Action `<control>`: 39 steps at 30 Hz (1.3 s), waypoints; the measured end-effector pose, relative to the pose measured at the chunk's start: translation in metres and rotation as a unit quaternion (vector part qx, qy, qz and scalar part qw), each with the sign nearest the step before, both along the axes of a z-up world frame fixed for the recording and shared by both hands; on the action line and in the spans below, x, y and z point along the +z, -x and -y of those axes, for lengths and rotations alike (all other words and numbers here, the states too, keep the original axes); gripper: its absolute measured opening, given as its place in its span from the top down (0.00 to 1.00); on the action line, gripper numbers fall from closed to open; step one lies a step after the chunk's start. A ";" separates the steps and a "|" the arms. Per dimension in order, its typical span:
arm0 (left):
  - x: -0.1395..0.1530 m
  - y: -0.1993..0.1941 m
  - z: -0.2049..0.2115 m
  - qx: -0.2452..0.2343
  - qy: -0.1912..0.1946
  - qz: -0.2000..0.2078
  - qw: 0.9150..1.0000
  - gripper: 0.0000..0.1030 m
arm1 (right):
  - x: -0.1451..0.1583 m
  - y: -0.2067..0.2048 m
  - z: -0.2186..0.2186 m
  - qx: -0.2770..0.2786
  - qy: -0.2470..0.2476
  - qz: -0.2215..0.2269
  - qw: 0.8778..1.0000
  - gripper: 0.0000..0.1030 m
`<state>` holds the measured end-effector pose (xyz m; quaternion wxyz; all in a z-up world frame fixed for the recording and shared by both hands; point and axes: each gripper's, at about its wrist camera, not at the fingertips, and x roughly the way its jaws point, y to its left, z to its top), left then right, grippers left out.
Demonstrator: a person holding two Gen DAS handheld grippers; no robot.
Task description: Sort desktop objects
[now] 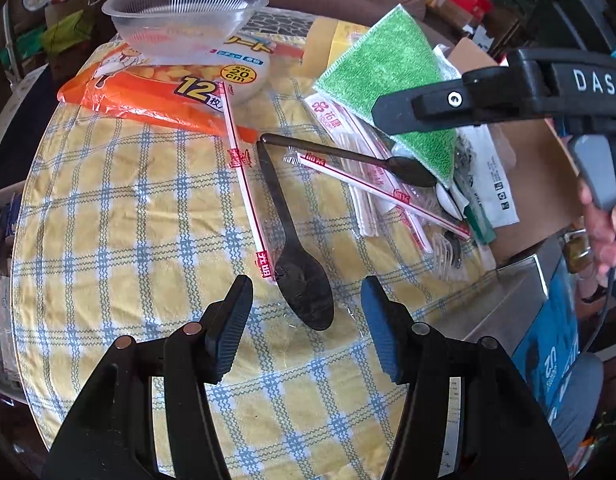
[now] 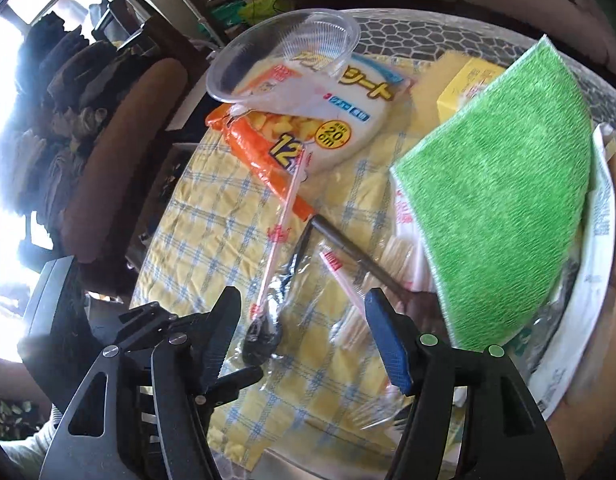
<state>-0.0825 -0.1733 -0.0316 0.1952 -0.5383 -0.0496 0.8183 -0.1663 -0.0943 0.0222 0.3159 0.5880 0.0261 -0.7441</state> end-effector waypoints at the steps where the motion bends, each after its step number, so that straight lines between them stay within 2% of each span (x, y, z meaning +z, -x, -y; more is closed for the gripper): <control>1: -0.003 0.001 -0.004 -0.002 0.010 0.001 1.000 0.50 | -0.001 0.005 -0.001 0.012 -0.017 -0.003 1.000 0.37; 4: -0.011 0.004 -0.013 -0.003 0.032 0.000 0.999 0.51 | -0.010 0.010 0.006 0.063 -0.090 -0.015 0.994 0.53; 5: -0.013 0.005 -0.016 -0.003 0.039 -0.001 0.999 0.53 | -0.014 0.010 0.010 0.085 -0.109 -0.018 0.990 0.56; 8: -0.014 0.006 -0.020 -0.005 0.058 -0.012 0.998 0.64 | -0.025 0.005 0.020 0.153 -0.150 -0.018 0.977 0.59; 10: -0.014 0.006 -0.016 -0.004 0.056 -0.011 0.998 0.77 | -0.036 0.005 0.028 0.184 -0.176 -0.010 0.967 0.60; 13: -0.015 0.007 -0.003 0.007 0.029 0.004 1.000 0.83 | -0.051 0.007 0.033 0.217 -0.216 0.001 0.952 0.60; 16: -0.013 0.005 0.007 0.013 0.027 0.009 1.000 0.84 | -0.059 0.013 0.032 0.238 -0.227 0.024 0.944 0.60; 20: -0.008 0.003 0.022 0.022 0.008 0.019 1.000 0.85 | -0.062 0.010 0.030 0.285 -0.241 0.033 0.927 0.58; 22: -0.004 -0.001 0.030 0.024 0.007 0.021 0.999 0.85 | -0.063 0.010 0.028 0.297 -0.236 0.040 0.924 0.57; 26: 0.005 -0.009 0.047 0.033 0.000 0.016 0.999 0.85 | -0.072 0.020 0.024 0.285 -0.234 0.055 0.928 0.56; 29: 0.001 -0.007 0.055 0.044 0.002 0.023 0.999 0.85 | -0.087 0.010 0.027 0.292 -0.256 0.057 0.920 0.55; 30: 0.001 -0.006 0.056 0.045 0.003 0.024 0.999 0.85 | -0.087 0.008 0.029 0.288 -0.254 0.056 0.922 0.56; 31: 0.001 -0.006 0.056 0.046 0.004 0.024 0.999 0.85 | -0.084 0.010 0.029 0.267 -0.244 0.062 0.930 0.60; 32: 0.001 -0.006 0.054 0.045 0.006 0.023 0.999 0.85 | -0.081 0.014 0.028 0.240 -0.227 0.073 0.941 0.70; 34: 0.001 -0.007 0.051 0.043 0.006 0.023 0.999 0.84 | -0.071 0.020 0.024 0.187 -0.176 0.100 0.961 0.75; 37: -0.002 -0.008 0.046 0.041 0.007 0.026 0.999 0.84 | -0.055 0.018 0.029 0.158 -0.102 0.120 0.975 0.75; 39: -0.005 -0.007 0.045 0.043 0.009 0.028 0.999 0.84 | -0.049 0.016 0.033 0.148 -0.089 0.120 0.978 0.64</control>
